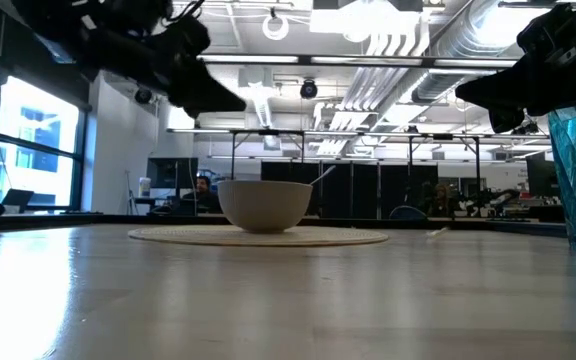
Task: Pick & Place Utensil
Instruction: Adjust the brown mat on the table
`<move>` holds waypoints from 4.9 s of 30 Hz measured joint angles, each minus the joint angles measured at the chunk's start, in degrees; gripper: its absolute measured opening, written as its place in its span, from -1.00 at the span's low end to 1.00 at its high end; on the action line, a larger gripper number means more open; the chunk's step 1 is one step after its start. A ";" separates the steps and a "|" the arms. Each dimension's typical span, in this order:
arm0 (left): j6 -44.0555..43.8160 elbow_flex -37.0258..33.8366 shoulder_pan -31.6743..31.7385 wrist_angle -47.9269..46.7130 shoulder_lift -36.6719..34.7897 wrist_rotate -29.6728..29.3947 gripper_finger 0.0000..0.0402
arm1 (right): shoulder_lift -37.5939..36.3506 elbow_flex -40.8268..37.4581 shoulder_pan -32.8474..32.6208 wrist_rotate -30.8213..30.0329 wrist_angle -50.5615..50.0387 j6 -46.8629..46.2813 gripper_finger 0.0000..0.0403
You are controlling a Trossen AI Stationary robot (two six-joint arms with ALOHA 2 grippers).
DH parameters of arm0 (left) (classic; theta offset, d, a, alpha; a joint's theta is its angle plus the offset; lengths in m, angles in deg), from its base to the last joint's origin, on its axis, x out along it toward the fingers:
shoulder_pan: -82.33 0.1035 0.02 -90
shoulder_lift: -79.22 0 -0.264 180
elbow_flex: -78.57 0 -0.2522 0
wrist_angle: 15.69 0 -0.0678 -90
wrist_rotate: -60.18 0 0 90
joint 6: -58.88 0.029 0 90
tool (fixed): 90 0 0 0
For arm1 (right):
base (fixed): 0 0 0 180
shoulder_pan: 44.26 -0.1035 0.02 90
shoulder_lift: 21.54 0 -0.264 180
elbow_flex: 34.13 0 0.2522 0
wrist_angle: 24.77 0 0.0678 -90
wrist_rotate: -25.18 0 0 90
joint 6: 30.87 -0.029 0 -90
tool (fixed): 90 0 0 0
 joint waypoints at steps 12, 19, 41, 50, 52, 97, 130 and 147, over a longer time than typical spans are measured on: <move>0.32 -3.56 4.02 0.94 -1.16 5.65 -0.84 | -0.02 0.02 -0.01 0.00 0.11 0.00 -0.94; -0.09 -3.52 4.02 2.70 -1.18 6.93 -0.84 | -0.02 0.00 0.00 0.00 0.11 0.00 -0.94; 3.56 1.62 4.07 -3.15 -1.16 3.57 -0.84 | -0.04 0.01 -0.01 0.01 0.17 0.00 -0.94; -0.78 10.81 7.88 -12.22 -2.04 3.50 -0.84 | -0.04 0.01 -0.01 0.01 0.17 0.00 -0.94; -3.32 13.34 9.49 -12.58 -1.89 5.13 -0.84 | -0.04 0.00 -0.02 0.00 0.16 0.00 -0.94; -8.54 17.75 -16.50 -14.27 -2.32 0.02 -0.84 | 0.00 0.00 0.09 -3.09 12.09 -8.57 -0.94; -25.71 5.84 -32.76 -35.58 1.76 -18.95 -0.84 | 43.85 42.31 -32.06 -17.36 -14.67 -6.48 -0.99; -33.59 5.86 -25.12 -35.25 17.18 -27.69 -0.84 | 50.69 43.30 -33.17 -20.76 -13.25 -13.86 -0.99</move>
